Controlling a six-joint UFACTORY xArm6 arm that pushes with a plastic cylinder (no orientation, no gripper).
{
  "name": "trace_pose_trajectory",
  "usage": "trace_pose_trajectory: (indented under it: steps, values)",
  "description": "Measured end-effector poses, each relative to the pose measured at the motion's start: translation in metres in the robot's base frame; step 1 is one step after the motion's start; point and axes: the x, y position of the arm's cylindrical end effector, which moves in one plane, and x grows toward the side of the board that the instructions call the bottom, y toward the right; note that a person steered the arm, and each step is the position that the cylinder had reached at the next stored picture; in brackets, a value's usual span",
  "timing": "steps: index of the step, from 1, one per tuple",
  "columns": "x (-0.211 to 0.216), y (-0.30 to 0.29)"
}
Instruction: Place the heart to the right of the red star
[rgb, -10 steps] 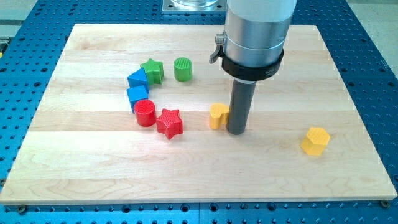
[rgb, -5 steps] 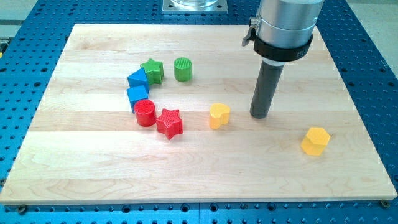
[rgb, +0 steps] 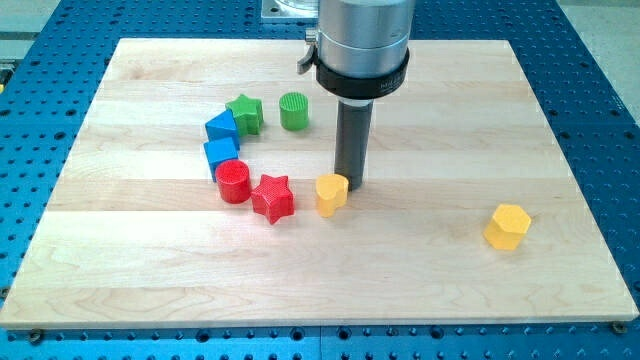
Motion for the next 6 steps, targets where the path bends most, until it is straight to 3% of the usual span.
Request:
trace_pose_trajectory:
  steps: [3, 6]
  values:
    - [0.023, 0.046]
    - [0.025, 0.001]
